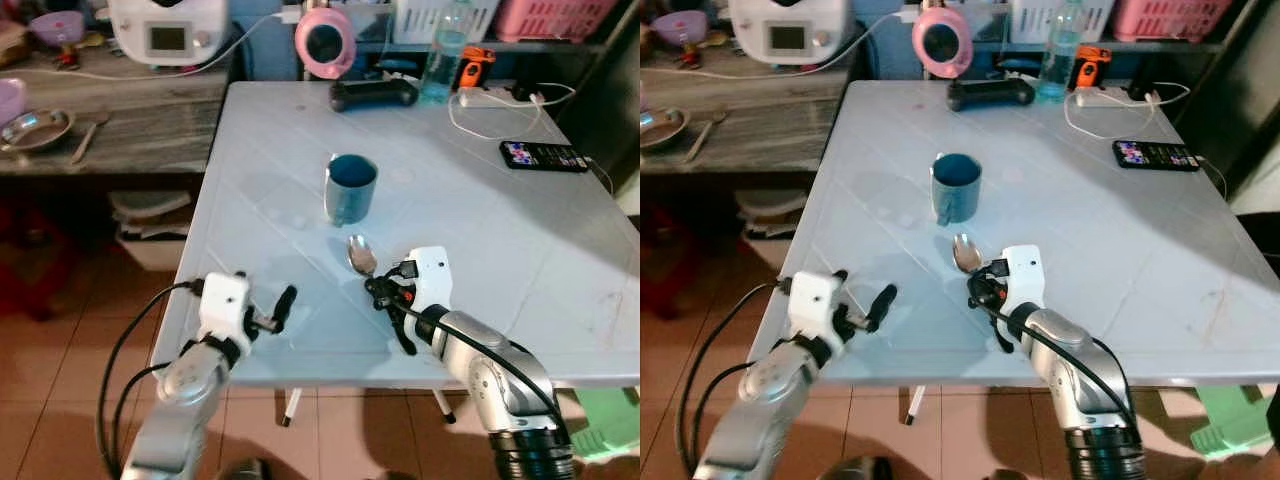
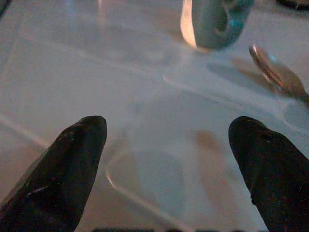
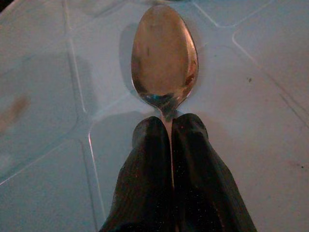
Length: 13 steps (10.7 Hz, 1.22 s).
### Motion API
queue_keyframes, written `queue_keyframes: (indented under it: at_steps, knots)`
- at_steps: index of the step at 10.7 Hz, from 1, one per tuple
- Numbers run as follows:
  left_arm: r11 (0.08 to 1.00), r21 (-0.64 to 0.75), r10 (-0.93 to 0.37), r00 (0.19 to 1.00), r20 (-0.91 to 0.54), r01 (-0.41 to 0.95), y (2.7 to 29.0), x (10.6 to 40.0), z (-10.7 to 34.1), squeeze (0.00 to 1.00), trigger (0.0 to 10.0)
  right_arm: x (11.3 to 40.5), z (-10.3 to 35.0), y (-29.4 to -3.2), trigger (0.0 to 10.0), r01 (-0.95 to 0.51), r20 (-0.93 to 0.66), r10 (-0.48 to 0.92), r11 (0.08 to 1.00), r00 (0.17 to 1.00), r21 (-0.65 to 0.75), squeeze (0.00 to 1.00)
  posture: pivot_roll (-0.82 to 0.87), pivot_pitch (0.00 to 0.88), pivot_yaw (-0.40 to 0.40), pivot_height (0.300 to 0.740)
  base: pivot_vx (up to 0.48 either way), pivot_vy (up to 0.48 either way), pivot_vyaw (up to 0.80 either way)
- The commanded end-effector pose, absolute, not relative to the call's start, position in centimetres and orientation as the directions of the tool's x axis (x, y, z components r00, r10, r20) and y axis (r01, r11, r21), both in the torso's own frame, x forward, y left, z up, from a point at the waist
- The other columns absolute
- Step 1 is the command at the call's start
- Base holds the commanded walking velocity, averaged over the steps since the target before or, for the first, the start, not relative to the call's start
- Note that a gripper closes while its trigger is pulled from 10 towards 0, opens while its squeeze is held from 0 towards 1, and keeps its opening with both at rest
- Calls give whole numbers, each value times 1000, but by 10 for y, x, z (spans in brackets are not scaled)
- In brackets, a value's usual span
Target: Setting the table
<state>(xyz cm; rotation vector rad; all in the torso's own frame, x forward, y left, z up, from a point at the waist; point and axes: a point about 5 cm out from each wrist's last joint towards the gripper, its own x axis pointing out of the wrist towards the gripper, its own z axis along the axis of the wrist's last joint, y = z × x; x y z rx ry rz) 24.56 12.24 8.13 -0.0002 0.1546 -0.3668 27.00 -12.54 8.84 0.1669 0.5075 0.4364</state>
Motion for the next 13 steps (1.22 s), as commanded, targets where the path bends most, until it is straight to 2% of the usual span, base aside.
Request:
queue_keyframes:
  at_steps: [1,2,4,6,7,10,12,13]
  knots:
    - [941,-3,-334,930,-152,337,129,247,81,0,10000,257,57,-117,0,-352,-563,445,896,696,272,0,3,53,45,740,0,480,0]
    - [942,2,-332,932,-148,336,129,248,82,0,10000,263,67,-116,0,-340,-512,442,896,736,285,0,1,50,47,740,0,480,0]
    - [941,0,-334,932,-137,338,127,249,81,0,10000,265,72,-113,0,-350,-501,453,891,737,291,0,1,50,48,740,0,452,0]
    - [939,-3,-340,931,-132,343,125,248,81,0,10000,262,66,-115,0,-344,-521,441,897,731,276,0,-1,50,47,740,0,0,0]
    - [938,-6,-343,930,-131,346,125,248,80,0,10000,264,69,-116,0,-328,-496,424,905,758,272,0,-3,49,47,740,0,0,0]
    - [937,-7,-347,930,-124,349,122,250,80,0,10000,280,93,-124,0,-309,-335,370,925,867,222,0,-9,45,44,740,0,0,0]
    - [937,-10,-347,930,-124,348,122,250,80,0,10000,283,104,-125,0,-313,-260,366,923,894,224,0,-12,43,43,740,0,0,0]
    - [937,-2,-348,930,-119,350,121,250,81,0,10000,284,110,-123,0,-320,-221,369,920,903,226,0,-14,44,44,740,0,405,0]
